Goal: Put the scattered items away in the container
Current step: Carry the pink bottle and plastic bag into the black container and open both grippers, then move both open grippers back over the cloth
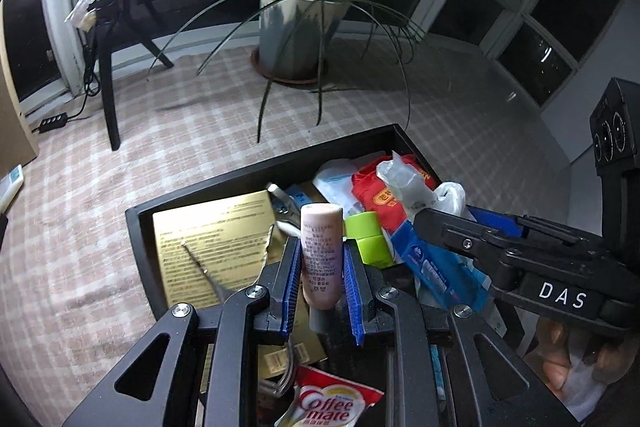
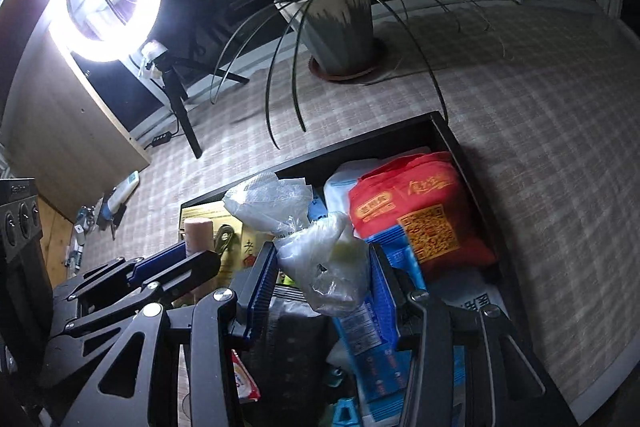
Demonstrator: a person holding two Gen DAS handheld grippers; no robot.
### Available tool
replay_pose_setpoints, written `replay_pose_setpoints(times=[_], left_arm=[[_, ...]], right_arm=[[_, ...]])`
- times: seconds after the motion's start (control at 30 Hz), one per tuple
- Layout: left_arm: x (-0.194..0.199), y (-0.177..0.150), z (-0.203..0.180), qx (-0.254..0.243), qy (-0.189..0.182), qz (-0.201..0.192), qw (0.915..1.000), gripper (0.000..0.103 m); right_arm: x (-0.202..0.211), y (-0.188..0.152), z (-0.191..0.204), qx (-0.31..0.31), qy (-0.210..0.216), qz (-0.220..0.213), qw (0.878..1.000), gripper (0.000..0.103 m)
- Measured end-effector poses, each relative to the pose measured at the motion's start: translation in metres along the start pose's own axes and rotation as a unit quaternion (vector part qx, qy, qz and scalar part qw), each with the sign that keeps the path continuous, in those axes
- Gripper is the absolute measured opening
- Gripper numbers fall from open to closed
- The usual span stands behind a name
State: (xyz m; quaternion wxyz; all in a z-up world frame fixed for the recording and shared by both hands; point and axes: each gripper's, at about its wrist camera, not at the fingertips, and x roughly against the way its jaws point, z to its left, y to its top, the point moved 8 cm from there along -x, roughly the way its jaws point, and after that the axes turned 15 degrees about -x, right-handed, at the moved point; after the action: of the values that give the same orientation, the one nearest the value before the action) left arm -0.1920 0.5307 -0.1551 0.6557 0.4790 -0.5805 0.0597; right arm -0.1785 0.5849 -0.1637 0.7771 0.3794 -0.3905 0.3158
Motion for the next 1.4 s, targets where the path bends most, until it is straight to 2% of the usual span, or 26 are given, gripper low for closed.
replay_pose_setpoints(times=[0.17,0.23,0.3,0.37,0.57,0.93,1.17,1.4], left_arm=[[0.002,0.008,-0.004,-0.009,0.006,-0.009,0.9999,0.024],[0.002,0.009,-0.001,-0.003,0.010,-0.008,0.9999,0.037],[0.004,0.009,0.004,0.005,0.008,-0.011,0.9999,0.045],[0.007,0.009,0.008,0.009,0.010,-0.014,0.9998,0.045],[0.036,0.002,0.013,-0.002,0.033,-0.038,0.9987,0.045],[0.113,-0.033,0.038,-0.007,0.081,-0.081,0.9934,0.045],[0.156,-0.067,0.080,0.012,0.100,-0.093,0.9906,0.045],[0.189,-0.110,0.136,0.034,0.118,-0.080,0.9891,0.048]], right_arm=[[0.001,0.003,0.001,0.009,0.001,-0.001,1.000,0.043],[0.004,0.005,0.003,0.013,0.004,-0.005,1.000,0.046],[0.007,0.007,0.002,0.011,-0.003,-0.014,1.000,0.050],[0.011,0.010,0.001,0.003,0.003,-0.018,1.000,0.053],[0.022,0.007,0.012,0.004,0.014,-0.024,1.000,0.053],[0.042,-0.033,0.070,0.059,0.031,-0.037,0.997,0.054],[0.039,-0.059,0.108,0.067,0.042,-0.030,0.996,0.054],[0.024,-0.094,0.164,0.090,0.044,-0.013,0.995,0.054]])
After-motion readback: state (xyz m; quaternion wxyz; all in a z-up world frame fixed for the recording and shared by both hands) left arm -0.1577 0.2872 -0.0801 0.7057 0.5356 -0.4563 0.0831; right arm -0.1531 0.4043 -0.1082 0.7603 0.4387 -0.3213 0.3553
